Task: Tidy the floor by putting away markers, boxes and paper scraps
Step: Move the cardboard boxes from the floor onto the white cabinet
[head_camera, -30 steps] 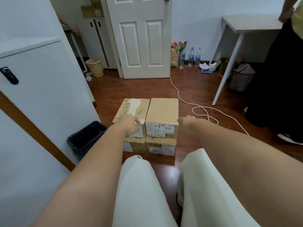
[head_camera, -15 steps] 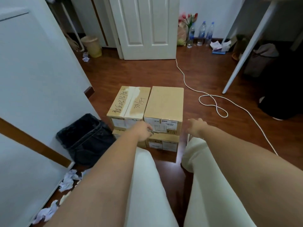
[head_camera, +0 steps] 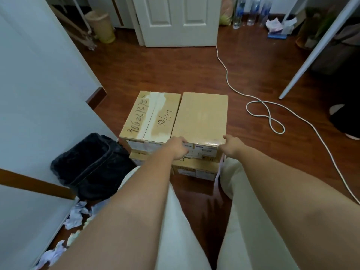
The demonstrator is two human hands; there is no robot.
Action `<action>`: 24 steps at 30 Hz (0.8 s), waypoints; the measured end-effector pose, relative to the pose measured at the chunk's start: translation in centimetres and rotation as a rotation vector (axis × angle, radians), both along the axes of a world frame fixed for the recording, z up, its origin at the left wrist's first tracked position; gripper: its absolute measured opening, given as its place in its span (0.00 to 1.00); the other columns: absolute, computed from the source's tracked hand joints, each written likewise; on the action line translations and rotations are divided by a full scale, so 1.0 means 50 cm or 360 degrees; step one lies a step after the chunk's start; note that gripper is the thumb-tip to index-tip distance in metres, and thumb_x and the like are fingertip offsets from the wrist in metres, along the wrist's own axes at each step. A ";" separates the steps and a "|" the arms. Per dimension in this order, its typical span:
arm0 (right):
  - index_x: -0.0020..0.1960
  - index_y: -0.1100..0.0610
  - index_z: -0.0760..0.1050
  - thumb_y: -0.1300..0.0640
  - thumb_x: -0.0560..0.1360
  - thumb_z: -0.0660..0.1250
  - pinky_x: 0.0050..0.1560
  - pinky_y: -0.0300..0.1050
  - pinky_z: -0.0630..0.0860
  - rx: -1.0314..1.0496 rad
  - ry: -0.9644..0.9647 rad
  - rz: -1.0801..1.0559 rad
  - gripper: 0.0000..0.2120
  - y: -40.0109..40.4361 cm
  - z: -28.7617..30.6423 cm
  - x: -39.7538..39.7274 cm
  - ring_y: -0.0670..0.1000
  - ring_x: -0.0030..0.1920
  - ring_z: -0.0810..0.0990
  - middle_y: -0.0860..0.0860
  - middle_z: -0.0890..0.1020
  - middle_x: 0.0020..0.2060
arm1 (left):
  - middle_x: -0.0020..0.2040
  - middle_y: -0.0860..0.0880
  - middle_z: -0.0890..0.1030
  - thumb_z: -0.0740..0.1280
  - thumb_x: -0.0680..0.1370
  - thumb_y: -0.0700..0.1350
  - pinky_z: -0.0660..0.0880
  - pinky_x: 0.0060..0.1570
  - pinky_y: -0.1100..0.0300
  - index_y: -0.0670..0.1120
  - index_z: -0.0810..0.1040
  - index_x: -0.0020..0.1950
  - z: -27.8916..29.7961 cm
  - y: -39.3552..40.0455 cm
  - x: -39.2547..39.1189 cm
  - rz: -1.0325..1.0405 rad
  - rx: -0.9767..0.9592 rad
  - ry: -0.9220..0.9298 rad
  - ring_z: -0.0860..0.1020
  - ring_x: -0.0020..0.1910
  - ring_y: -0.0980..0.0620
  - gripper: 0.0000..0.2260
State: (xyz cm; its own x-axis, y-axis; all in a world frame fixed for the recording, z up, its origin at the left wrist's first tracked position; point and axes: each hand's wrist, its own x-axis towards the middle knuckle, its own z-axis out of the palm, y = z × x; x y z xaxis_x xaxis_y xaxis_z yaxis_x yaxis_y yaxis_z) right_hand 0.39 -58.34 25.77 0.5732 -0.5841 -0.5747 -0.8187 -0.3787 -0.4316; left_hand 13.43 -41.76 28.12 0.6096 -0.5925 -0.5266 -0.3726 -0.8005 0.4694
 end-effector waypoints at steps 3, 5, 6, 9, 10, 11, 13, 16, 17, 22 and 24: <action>0.77 0.56 0.57 0.52 0.76 0.61 0.71 0.52 0.65 0.0047 -0.0104 -0.0292 0.31 -0.001 -0.019 0.040 0.64 0.71 0.65 0.61 0.61 0.73 | 0.71 0.42 0.71 0.65 0.80 0.45 0.69 0.52 0.59 0.46 0.66 0.75 -0.035 -0.021 0.029 0.0231 -0.0094 0.0089 0.76 0.55 0.48 0.24; 0.77 0.55 0.57 0.53 0.76 0.60 0.72 0.52 0.63 0.0049 -0.0225 -0.0571 0.31 -0.005 -0.039 0.066 0.64 0.71 0.64 0.61 0.60 0.73 | 0.73 0.43 0.69 0.63 0.80 0.46 0.65 0.51 0.61 0.45 0.63 0.77 -0.055 -0.032 0.043 0.0426 -0.0147 0.0161 0.75 0.59 0.46 0.25; 0.78 0.55 0.55 0.54 0.76 0.60 0.73 0.52 0.61 0.0078 -0.0265 -0.0715 0.32 -0.010 -0.053 0.081 0.64 0.72 0.63 0.60 0.60 0.74 | 0.74 0.43 0.67 0.62 0.81 0.46 0.65 0.52 0.61 0.44 0.61 0.77 -0.066 -0.041 0.051 0.0495 -0.0164 0.0185 0.74 0.59 0.47 0.26; 0.79 0.57 0.49 0.55 0.76 0.58 0.72 0.53 0.59 0.0206 -0.0261 -0.1043 0.34 -0.016 -0.085 0.106 0.62 0.75 0.60 0.59 0.57 0.76 | 0.76 0.43 0.63 0.63 0.79 0.46 0.66 0.57 0.60 0.44 0.58 0.78 -0.096 -0.059 0.068 0.0619 -0.0192 0.0224 0.71 0.68 0.45 0.29; 0.79 0.58 0.48 0.55 0.77 0.58 0.72 0.53 0.60 0.0242 -0.0247 -0.1128 0.34 -0.019 -0.097 0.112 0.62 0.75 0.60 0.59 0.58 0.77 | 0.77 0.43 0.62 0.63 0.79 0.45 0.66 0.60 0.59 0.43 0.57 0.79 -0.103 -0.065 0.072 0.0645 -0.0187 0.0243 0.68 0.71 0.44 0.30; 0.79 0.58 0.47 0.55 0.77 0.57 0.71 0.53 0.61 0.0277 -0.0241 -0.1207 0.34 -0.024 -0.107 0.118 0.62 0.74 0.61 0.59 0.59 0.76 | 0.78 0.43 0.61 0.64 0.79 0.45 0.65 0.63 0.59 0.43 0.56 0.79 -0.112 -0.071 0.077 0.0669 -0.0191 0.0261 0.66 0.73 0.44 0.31; 0.79 0.58 0.48 0.55 0.77 0.57 0.67 0.52 0.64 0.0354 -0.0249 -0.1323 0.33 -0.034 -0.126 0.130 0.63 0.72 0.64 0.58 0.62 0.75 | 0.78 0.44 0.58 0.64 0.78 0.45 0.63 0.67 0.57 0.43 0.55 0.79 -0.130 -0.084 0.082 0.0700 -0.0199 0.0285 0.63 0.75 0.44 0.32; 0.75 0.58 0.56 0.56 0.76 0.58 0.58 0.50 0.69 0.0493 -0.0341 -0.1412 0.29 -0.042 -0.136 0.148 0.63 0.66 0.71 0.58 0.71 0.68 | 0.77 0.47 0.56 0.66 0.76 0.46 0.62 0.72 0.50 0.46 0.55 0.79 -0.150 -0.104 0.082 0.0811 -0.0203 0.0259 0.61 0.75 0.42 0.34; 0.73 0.58 0.58 0.55 0.76 0.59 0.56 0.49 0.70 0.0507 -0.0349 -0.1407 0.27 -0.044 -0.133 0.152 0.63 0.63 0.73 0.59 0.73 0.66 | 0.76 0.47 0.56 0.67 0.76 0.46 0.62 0.72 0.49 0.47 0.54 0.79 -0.153 -0.112 0.083 0.0887 -0.0202 0.0270 0.60 0.74 0.42 0.35; 0.71 0.61 0.63 0.55 0.75 0.58 0.56 0.48 0.69 0.0450 -0.0293 -0.1383 0.25 -0.063 -0.145 0.150 0.61 0.60 0.74 0.57 0.75 0.60 | 0.72 0.43 0.60 0.66 0.75 0.53 0.66 0.65 0.50 0.48 0.55 0.79 -0.157 -0.134 0.113 0.1059 0.0002 0.0302 0.61 0.70 0.40 0.35; 0.70 0.60 0.65 0.53 0.75 0.59 0.59 0.48 0.69 0.0359 -0.0232 -0.1365 0.25 -0.068 -0.149 0.144 0.62 0.63 0.73 0.59 0.74 0.64 | 0.71 0.43 0.62 0.67 0.75 0.55 0.67 0.63 0.49 0.48 0.58 0.77 -0.163 -0.133 0.119 0.1015 0.0026 0.0359 0.62 0.70 0.40 0.34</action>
